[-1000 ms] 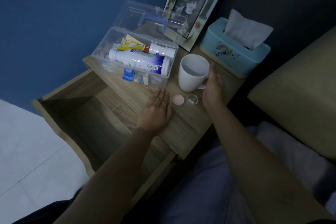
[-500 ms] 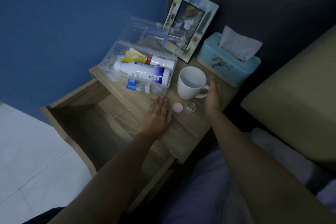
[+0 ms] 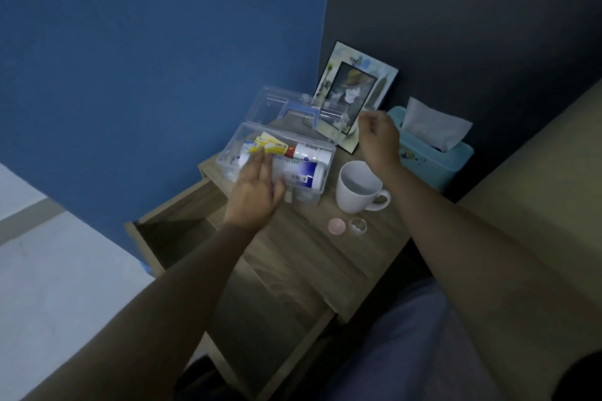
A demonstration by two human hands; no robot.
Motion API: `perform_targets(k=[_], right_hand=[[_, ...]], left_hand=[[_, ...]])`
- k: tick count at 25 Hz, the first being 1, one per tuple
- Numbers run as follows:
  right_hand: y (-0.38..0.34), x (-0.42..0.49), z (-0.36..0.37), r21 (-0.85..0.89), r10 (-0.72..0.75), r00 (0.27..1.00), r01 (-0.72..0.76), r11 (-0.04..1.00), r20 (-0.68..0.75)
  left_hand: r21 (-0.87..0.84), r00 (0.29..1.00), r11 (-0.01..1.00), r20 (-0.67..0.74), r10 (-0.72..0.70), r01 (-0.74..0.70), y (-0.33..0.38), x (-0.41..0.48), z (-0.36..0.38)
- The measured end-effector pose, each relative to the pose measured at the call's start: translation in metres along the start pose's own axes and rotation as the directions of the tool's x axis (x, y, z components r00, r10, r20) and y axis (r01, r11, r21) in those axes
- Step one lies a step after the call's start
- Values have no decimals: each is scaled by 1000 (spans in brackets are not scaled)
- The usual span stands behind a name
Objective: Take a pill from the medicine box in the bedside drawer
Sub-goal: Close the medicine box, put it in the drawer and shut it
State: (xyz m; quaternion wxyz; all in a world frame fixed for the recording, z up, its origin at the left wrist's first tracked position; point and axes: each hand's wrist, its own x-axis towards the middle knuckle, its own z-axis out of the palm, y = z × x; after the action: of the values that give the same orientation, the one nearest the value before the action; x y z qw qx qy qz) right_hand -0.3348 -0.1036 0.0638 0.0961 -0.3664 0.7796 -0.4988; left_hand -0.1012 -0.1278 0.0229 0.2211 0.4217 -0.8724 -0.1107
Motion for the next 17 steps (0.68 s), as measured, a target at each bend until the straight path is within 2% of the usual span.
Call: perform_targets(k=[4,7,11,14,17], right_hand=[[-6,28,40,-154,182,967,-155,976,180],[-1,41,64,-244,346,917,-296,924,199],[7,56,80,-284,474,851,-407,868,226],[5,64,86,-204,504,828,-464,862,246],[-1,64,85,-111,525,836,-513,851,159]], left_hand=[[-29,952,955,97,-291,294,-51,39,-6],[-104,885,898,253,-392,428,-71,55,1],[-121,899,919,290,-328,374,-80,53,9],[-148,898,912,292,-329,383,-85,53,10],[-147,890,904,297,-347,401,-81,56,8]])
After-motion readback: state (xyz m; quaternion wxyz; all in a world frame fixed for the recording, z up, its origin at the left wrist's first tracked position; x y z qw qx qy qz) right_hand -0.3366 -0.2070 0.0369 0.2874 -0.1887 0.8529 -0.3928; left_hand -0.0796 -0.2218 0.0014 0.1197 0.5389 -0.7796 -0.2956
